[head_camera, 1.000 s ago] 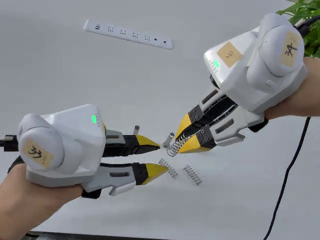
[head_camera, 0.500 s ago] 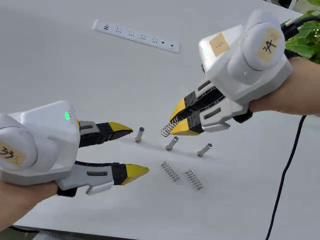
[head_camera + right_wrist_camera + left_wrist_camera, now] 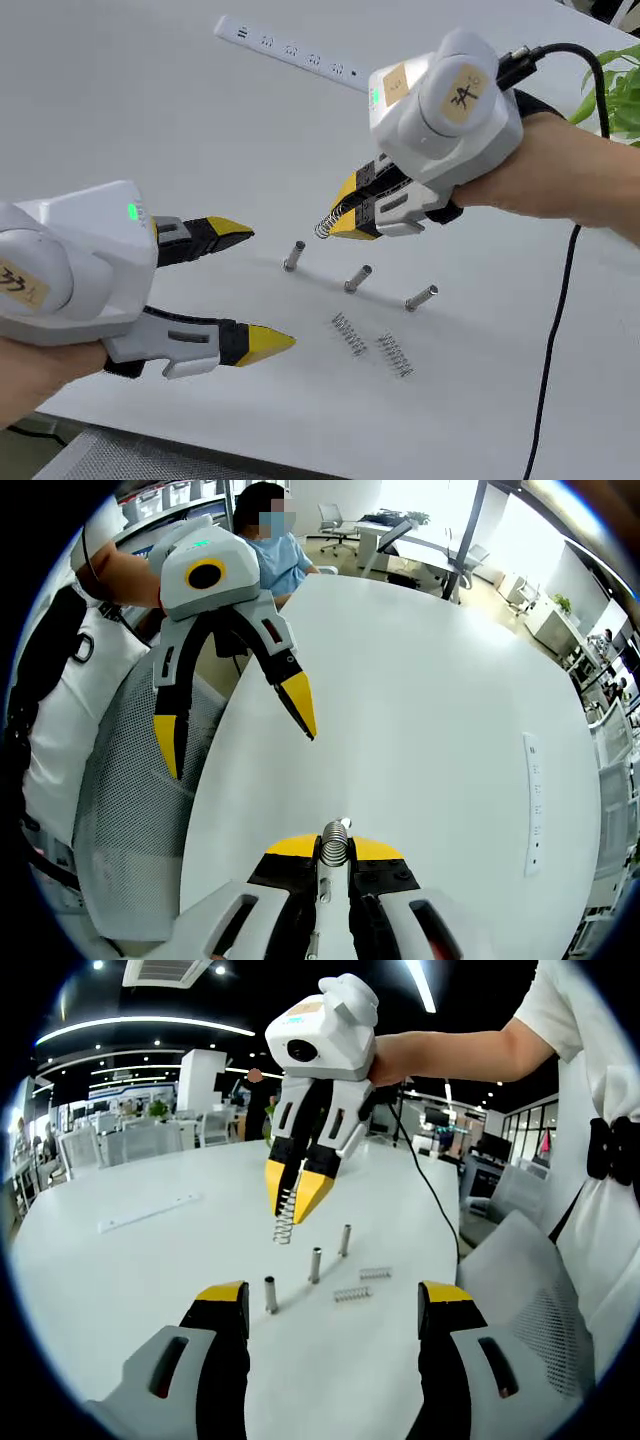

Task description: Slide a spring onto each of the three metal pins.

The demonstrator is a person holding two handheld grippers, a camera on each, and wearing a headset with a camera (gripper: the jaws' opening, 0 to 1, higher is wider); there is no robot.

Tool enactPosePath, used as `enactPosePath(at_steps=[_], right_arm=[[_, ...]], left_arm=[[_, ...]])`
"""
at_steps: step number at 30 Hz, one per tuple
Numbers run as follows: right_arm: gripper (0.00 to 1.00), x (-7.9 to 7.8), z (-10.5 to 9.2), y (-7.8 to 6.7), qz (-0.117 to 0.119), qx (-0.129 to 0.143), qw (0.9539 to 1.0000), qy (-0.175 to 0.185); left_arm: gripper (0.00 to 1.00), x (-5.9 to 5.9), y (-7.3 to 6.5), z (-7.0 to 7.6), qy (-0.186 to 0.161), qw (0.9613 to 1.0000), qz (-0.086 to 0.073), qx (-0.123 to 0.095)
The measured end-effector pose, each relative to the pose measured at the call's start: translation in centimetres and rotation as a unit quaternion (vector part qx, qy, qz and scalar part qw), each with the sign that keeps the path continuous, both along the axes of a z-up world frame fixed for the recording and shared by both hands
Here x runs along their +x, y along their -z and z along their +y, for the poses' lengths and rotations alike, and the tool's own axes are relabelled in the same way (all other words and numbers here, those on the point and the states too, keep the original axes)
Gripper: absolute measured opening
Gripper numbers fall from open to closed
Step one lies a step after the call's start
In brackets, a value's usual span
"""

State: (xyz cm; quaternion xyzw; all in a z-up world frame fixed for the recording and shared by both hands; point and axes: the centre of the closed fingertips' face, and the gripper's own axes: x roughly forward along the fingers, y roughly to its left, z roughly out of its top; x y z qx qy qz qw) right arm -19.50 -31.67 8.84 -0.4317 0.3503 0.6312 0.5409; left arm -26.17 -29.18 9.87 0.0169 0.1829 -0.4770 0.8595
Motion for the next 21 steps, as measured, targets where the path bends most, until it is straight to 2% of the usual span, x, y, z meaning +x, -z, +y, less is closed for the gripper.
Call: enactPosePath(at_steps=[12,21], right_arm=[[0.07,1.0,0.5,2.2,0.010,-0.021,0.9997,-0.005],[0.07,1.1,0.7,3.1,0.018,-0.032,0.9993,-0.005]], left_arm=[[0.77,0.0,0.4,0.3,-0.016,0.9998,0.007,-0.013],[0.78,0.2,0.4,0.2,-0.014,0.9997,0.011,-0.017]])
